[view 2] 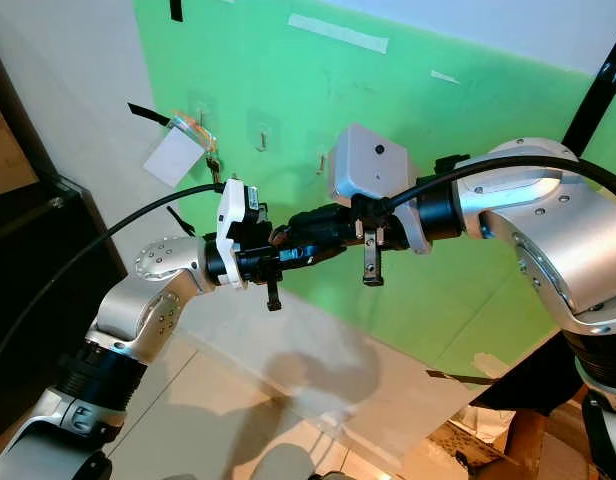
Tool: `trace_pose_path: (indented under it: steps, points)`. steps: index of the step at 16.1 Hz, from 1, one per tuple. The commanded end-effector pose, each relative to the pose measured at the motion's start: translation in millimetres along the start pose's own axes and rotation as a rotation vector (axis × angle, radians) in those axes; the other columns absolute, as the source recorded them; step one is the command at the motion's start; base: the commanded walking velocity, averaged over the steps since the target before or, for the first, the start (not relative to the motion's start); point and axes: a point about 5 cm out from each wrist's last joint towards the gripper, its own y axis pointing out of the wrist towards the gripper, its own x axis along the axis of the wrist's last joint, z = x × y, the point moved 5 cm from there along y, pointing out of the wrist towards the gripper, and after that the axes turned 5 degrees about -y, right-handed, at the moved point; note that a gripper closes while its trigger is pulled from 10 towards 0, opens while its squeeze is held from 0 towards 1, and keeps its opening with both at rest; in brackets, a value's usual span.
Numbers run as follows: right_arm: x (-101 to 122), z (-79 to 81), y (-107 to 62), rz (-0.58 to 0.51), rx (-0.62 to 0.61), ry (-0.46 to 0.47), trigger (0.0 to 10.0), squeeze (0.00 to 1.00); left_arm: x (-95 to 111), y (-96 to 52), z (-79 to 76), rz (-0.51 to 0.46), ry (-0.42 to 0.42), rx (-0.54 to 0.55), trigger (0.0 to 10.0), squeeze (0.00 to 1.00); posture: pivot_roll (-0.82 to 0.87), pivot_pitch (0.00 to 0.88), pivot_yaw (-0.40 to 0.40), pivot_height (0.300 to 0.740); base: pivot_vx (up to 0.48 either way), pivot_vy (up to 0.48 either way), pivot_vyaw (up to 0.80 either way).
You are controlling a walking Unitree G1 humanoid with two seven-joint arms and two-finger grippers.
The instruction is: Hang keys on a hook
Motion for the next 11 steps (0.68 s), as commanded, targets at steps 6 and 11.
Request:
trace_pose_path:
  steps: [6, 11]
  points:
    - [1.4, 1.6, 1.5, 0.006, 0.007, -0.007, 10.0, 0.00, 5.1, 0.3, 2.8, -0.002, 0.002, 0.006, 0.0, 0.00, -0.07, 0.000, -0.038, 0.740, 0.000, 0.000, 0.00]
    - [-5.6, -2.2, 0.1, 0.027, -0.016, 0.008, 10.0, 0.00, 3.2, -6.1, 4.3, 0.018, -0.007, 0.017, 0.0, 0.00, -0.07, 0.000, -0.037, 0.740, 0.000, 0.000, 0.00]
